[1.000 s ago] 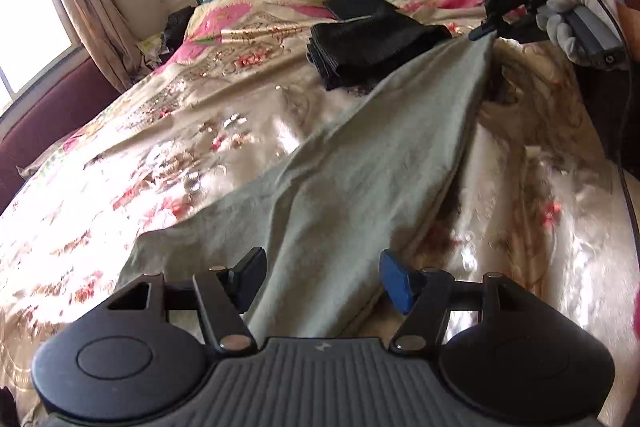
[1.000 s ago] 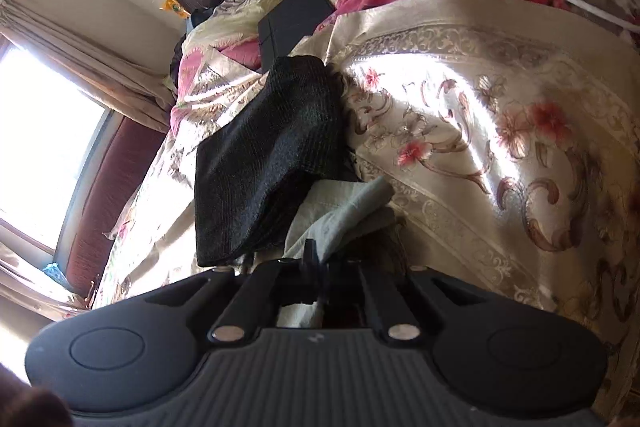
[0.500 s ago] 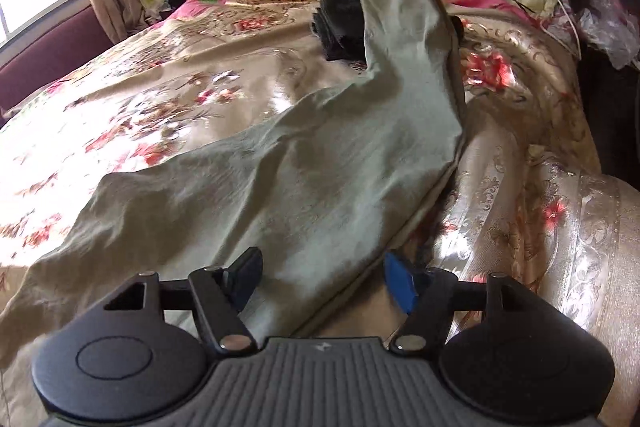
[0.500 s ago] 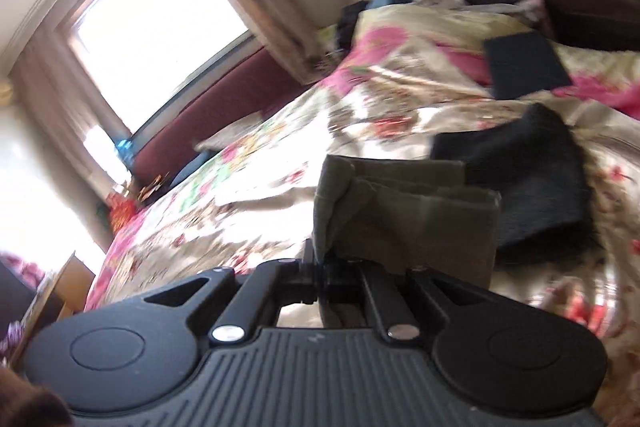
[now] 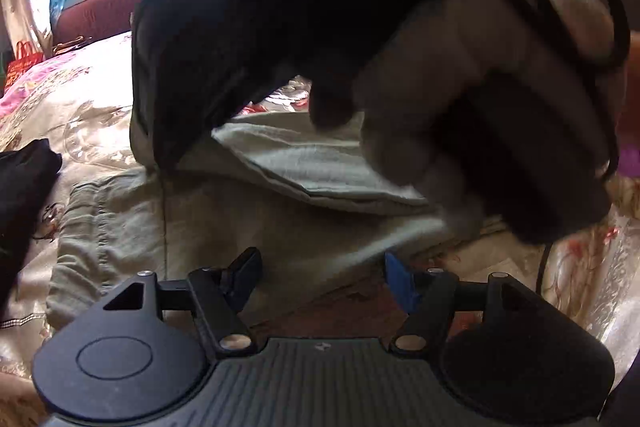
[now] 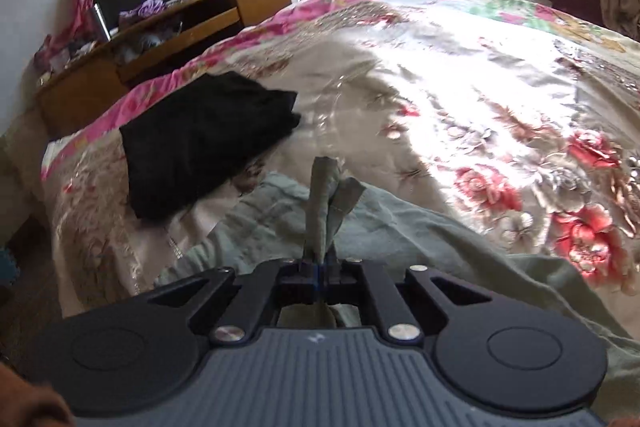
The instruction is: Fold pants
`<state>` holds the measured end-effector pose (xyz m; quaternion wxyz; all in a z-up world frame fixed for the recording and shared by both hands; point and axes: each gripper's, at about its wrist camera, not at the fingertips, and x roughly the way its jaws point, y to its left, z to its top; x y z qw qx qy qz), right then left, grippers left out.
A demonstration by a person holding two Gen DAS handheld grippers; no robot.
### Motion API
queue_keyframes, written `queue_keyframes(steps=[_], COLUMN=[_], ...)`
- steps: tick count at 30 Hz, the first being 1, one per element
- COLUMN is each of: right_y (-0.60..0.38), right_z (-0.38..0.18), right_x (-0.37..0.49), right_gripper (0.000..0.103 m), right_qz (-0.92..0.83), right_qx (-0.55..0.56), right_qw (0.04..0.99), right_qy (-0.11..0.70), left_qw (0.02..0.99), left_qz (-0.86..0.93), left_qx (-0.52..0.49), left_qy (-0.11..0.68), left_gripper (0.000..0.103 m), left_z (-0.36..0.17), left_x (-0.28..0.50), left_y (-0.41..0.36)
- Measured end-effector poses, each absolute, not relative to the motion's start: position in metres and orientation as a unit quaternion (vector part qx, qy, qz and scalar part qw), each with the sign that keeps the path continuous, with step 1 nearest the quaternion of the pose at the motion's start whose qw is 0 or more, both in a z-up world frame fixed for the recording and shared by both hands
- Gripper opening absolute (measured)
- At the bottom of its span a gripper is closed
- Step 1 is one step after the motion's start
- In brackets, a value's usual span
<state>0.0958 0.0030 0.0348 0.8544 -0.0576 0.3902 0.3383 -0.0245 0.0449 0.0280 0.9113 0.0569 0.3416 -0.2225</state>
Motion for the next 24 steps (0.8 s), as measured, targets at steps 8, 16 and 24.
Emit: queue_keyframes(steps=[8, 16, 24], right_y=[0.012, 0.081, 0.088], right_z=[0.06, 0.046, 0.02], right_x=[0.102, 0.071, 0.068], right_gripper=[0.004, 0.004, 0.022], right_qz=[0.31, 0.413, 0.436], right_qx=[-0.069, -0.203, -0.207], right_qw=[0.871, 0.816, 0.78], right_qy=[0.375, 0.349, 0.398], left_qw=[0.921, 0.922, 0.912], left_qz=[-0.211, -0.19, -0.197], left_qx=[-0.009, -0.016, -0.013], left_qy=[0.329, 0.337, 0.359], left_gripper=[0.082, 0.082, 0.083], left_z=[0.028, 0.028, 0.027], left_x=[-0.021, -0.029, -0.04], left_y=[0.074, 0.09, 0.105])
